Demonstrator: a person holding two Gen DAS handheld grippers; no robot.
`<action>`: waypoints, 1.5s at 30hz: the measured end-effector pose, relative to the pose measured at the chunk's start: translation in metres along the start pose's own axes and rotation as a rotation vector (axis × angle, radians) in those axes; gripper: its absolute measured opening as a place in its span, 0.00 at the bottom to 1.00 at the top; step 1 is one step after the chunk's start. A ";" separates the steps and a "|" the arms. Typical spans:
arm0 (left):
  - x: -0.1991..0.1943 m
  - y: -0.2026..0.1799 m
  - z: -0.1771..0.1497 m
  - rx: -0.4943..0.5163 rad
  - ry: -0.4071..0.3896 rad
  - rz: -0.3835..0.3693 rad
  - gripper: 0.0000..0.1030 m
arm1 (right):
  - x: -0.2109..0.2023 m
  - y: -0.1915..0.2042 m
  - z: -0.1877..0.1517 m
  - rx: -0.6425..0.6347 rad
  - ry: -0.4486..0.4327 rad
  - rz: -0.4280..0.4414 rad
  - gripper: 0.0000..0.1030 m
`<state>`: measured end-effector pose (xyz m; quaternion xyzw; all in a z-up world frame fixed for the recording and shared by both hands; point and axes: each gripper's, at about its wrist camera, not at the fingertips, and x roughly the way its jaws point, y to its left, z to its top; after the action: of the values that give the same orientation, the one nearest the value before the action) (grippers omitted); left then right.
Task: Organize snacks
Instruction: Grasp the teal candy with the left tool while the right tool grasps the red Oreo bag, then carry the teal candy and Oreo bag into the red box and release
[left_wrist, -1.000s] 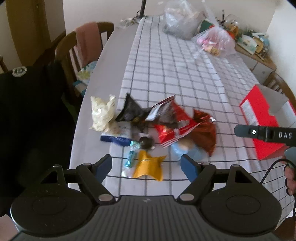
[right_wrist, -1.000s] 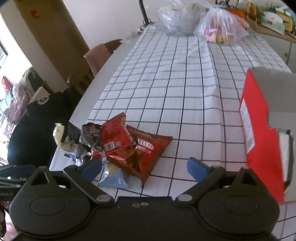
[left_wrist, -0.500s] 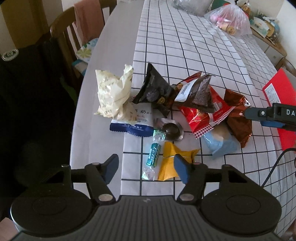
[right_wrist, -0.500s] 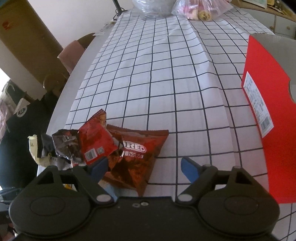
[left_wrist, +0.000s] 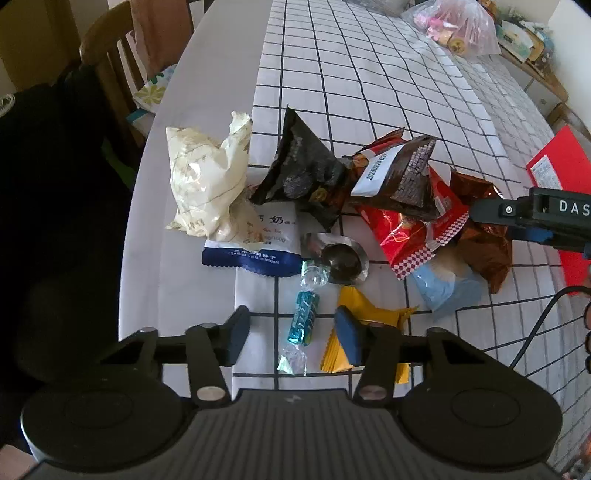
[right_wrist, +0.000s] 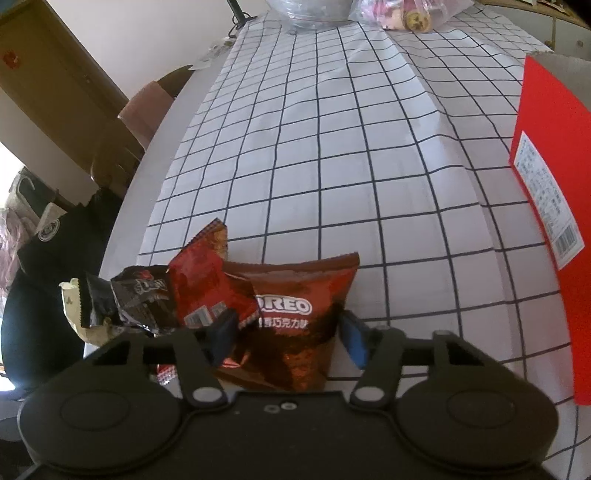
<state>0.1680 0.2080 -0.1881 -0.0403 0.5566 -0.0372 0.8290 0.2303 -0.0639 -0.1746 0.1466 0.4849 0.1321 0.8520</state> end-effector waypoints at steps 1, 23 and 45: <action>0.000 -0.002 0.000 0.008 -0.003 0.007 0.34 | -0.001 0.000 -0.001 0.001 -0.005 -0.003 0.50; -0.012 -0.002 -0.012 -0.097 0.004 -0.018 0.12 | -0.051 -0.009 -0.019 -0.027 -0.084 -0.012 0.31; -0.087 -0.063 -0.016 -0.100 -0.060 -0.091 0.12 | -0.176 -0.058 -0.038 -0.031 -0.166 0.032 0.31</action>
<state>0.1195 0.1538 -0.1073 -0.1083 0.5304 -0.0458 0.8396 0.1150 -0.1773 -0.0765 0.1517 0.4083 0.1406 0.8891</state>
